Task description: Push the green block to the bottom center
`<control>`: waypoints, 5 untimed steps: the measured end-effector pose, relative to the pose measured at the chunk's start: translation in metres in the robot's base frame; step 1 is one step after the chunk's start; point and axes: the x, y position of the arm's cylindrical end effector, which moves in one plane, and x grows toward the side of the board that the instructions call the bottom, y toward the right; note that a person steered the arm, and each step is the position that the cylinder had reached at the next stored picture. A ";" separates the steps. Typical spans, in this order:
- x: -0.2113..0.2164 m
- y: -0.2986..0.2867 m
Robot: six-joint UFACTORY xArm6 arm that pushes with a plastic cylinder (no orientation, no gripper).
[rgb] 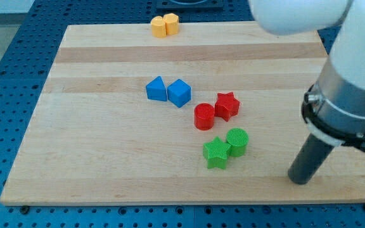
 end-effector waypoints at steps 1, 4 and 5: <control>-0.030 -0.002; -0.080 -0.051; -0.072 -0.077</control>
